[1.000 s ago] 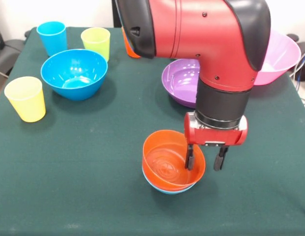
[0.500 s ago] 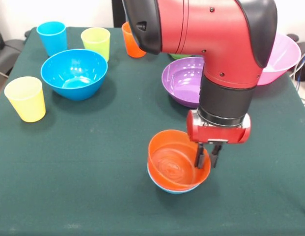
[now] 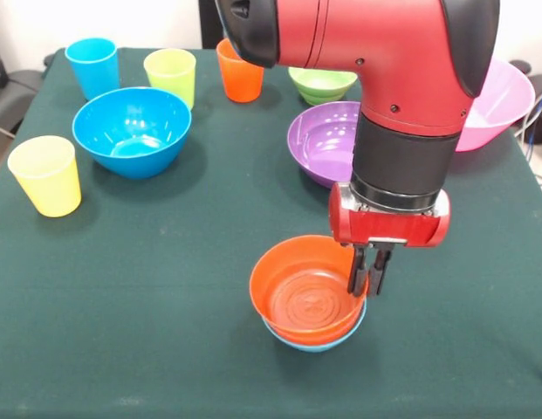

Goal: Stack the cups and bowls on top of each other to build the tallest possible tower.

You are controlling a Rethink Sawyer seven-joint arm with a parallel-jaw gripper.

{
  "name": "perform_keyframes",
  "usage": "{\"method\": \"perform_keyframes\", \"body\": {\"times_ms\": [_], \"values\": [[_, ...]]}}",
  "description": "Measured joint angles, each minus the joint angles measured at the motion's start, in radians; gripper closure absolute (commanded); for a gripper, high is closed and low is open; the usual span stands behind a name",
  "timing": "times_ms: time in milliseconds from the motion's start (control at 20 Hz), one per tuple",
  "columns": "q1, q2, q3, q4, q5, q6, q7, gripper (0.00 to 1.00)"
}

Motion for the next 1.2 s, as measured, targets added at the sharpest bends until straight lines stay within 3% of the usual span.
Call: {"method": "perform_keyframes", "body": {"times_ms": [350, 400, 1200], "values": [[0.0, 0.006, -0.002, 0.0, 0.005, 0.0, 0.0, 1.0], [0.001, 0.007, -0.004, 0.0, 0.005, 0.0, 0.0, 0.0], [0.002, 0.007, -0.01, 0.0, 0.005, -0.017, 0.0, 0.0]]}}
